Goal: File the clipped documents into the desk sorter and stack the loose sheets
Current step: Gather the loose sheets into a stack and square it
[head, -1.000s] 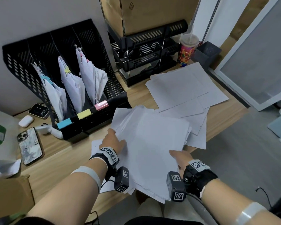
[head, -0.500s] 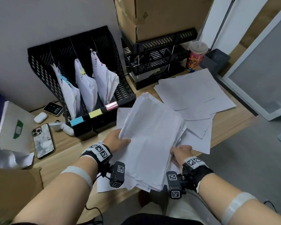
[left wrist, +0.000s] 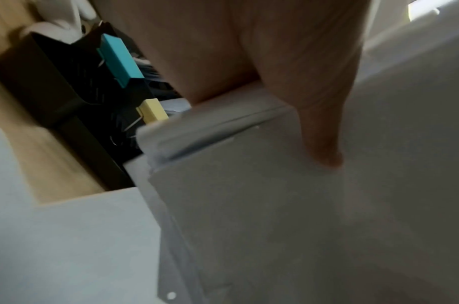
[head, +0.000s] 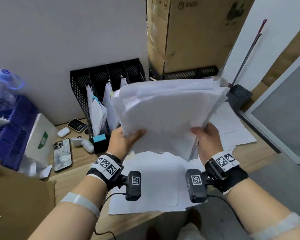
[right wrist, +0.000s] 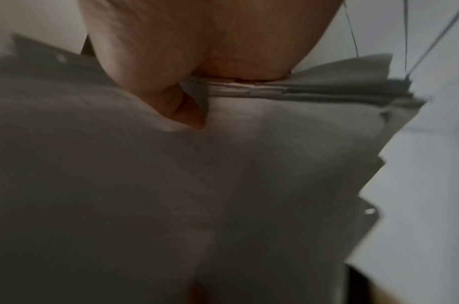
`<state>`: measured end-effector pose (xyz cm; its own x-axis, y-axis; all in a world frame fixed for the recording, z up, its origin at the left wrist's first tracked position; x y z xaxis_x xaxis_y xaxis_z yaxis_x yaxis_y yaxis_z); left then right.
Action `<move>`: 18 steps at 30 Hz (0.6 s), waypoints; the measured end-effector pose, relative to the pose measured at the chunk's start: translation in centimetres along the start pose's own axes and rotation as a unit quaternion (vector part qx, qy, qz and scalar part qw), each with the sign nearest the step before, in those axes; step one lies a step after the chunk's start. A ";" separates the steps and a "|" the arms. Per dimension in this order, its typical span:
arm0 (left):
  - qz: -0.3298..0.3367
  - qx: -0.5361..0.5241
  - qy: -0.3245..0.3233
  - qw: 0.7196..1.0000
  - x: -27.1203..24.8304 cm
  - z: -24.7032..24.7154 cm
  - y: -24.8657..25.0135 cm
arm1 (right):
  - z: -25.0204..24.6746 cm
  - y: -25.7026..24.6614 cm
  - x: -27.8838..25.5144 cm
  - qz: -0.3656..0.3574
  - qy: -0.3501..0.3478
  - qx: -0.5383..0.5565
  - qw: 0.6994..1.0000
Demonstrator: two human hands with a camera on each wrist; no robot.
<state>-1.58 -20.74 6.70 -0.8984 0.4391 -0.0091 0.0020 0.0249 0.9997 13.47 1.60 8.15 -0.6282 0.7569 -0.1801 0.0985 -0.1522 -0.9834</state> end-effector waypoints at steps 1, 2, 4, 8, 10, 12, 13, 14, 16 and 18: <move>0.011 0.020 0.014 1.000 -0.2 -0.1 -0.3 | -0.1 0.7 -0.1 -0.002 -0.006 -0.020 1.000; 0.025 0.051 0.024 0.998 -0.5 -0.2 -0.8 | -0.1 1.5 -0.6 0.011 -0.015 -0.048 0.999; 0.033 0.123 0.030 0.991 -1.0 -0.2 -2.2 | 0.0 3.9 -1.3 0.038 -0.036 -0.075 0.996; 0.029 0.081 0.043 0.995 -2.0 1.3 -3.0 | 0.7 5.6 -2.0 0.058 -0.038 -0.103 0.992; -0.007 0.011 0.055 0.998 -1.8 1.7 -2.5 | 0.8 4.8 -1.7 0.039 -0.034 -0.096 0.994; -0.022 -0.041 0.050 0.998 -1.2 1.6 -2.2 | 0.5 3.8 -1.6 0.020 -0.023 -0.051 0.998; -0.025 -0.052 0.042 0.997 -1.1 1.4 -2.3 | 0.3 3.8 -1.5 0.018 -0.019 -0.036 0.999; -0.026 -0.052 0.031 0.998 -1.0 1.4 -2.4 | 0.3 3.7 -1.5 0.021 -0.020 -0.034 0.999; -0.038 -0.040 0.018 0.998 -1.1 1.6 -3.1 | 0.5 4.0 -1.7 0.030 -0.037 -0.056 0.997; -0.064 -0.039 0.024 0.997 -1.4 2.1 -3.9 | 1.0 4.0 -2.0 0.027 -0.050 -0.065 0.996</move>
<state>0.57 -19.57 2.80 -0.9091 0.3931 -0.1381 -0.1467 0.0082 0.9891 14.34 -1.11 4.63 -0.6922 0.6820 -0.2362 0.2295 -0.1023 -0.9679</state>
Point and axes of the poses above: each hand's wrist, its own x-axis towards the middle knuckle, its own z-axis out of the palm, y = z × x, the point moved 3 cm from there along x, towards the middle knuckle
